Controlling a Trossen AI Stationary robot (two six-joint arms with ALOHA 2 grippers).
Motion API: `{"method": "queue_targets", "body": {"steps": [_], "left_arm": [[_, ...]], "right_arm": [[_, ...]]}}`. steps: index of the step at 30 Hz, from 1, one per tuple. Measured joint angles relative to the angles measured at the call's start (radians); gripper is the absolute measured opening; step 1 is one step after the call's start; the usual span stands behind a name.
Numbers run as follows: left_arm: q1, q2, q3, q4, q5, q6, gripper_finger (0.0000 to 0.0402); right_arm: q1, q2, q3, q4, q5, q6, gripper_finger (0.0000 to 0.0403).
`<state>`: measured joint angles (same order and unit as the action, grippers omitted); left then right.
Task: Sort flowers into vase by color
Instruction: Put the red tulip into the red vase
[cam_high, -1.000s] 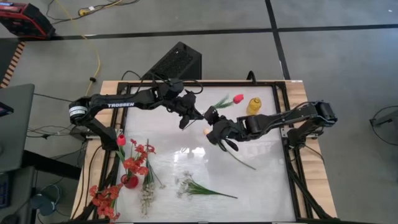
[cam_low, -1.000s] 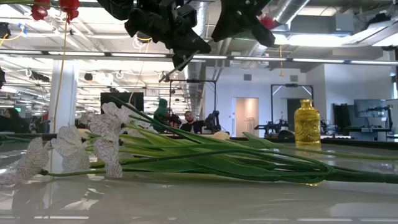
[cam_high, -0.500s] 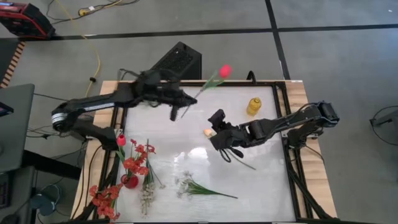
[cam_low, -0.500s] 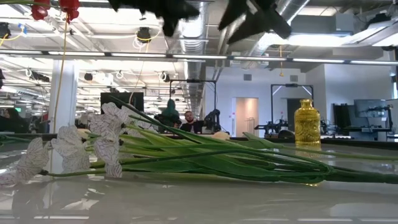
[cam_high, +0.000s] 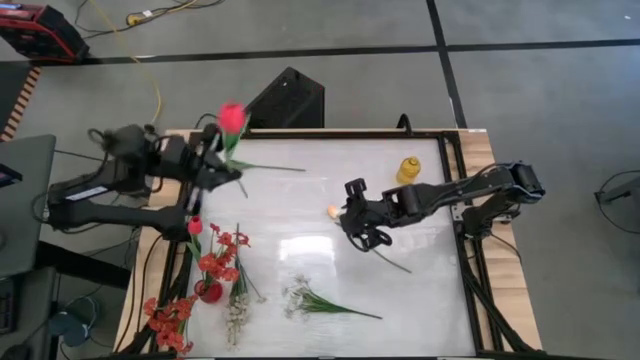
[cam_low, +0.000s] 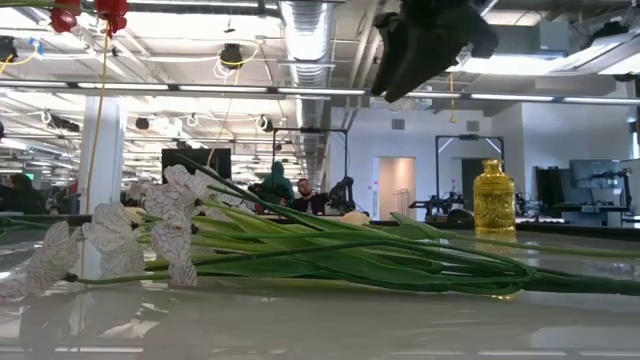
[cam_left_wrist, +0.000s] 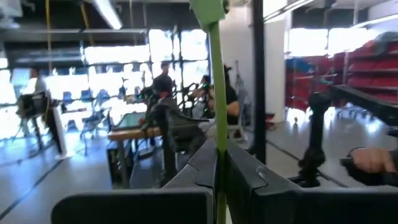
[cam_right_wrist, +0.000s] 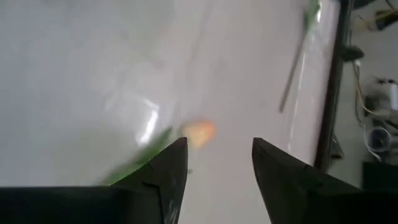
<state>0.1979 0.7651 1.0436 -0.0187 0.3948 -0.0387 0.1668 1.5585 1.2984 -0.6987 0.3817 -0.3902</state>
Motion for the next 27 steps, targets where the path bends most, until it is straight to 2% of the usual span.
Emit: {"method": "queue_targets", "body": {"steps": [3,5,9,11,14,19,27], "left_arm": [[-0.057,-0.064,-0.105,0.083,-0.014,-0.009,0.0],[-0.09,-0.093,-0.176,0.18,0.015,-0.042,0.0],[-0.16,-0.139,-0.292,0.382,0.204,-0.138,0.0],[-0.204,-0.168,-0.341,0.436,0.253,-0.157,0.0],[-0.274,-0.209,-0.408,0.51,0.222,-0.159,0.0],[-0.37,-0.243,-0.461,0.559,0.186,-0.176,0.0],[-0.562,-0.248,-0.462,0.545,0.206,-0.141,0.0]], "right_arm": [[0.004,0.0,0.0,0.047,-0.029,0.005,0.0199],[0.005,0.0,0.0,0.076,-0.046,0.022,0.0196],[0.005,0.0,0.0,0.105,-0.072,0.073,0.0192],[0.005,0.0,0.0,0.119,-0.091,0.099,0.019],[0.005,0.0,-0.001,0.191,-0.112,0.136,0.0186],[0.023,0.0,-0.056,0.451,-0.204,0.188,0.0183],[0.106,0.001,-0.146,0.694,-0.202,0.275,0.0182]]}}
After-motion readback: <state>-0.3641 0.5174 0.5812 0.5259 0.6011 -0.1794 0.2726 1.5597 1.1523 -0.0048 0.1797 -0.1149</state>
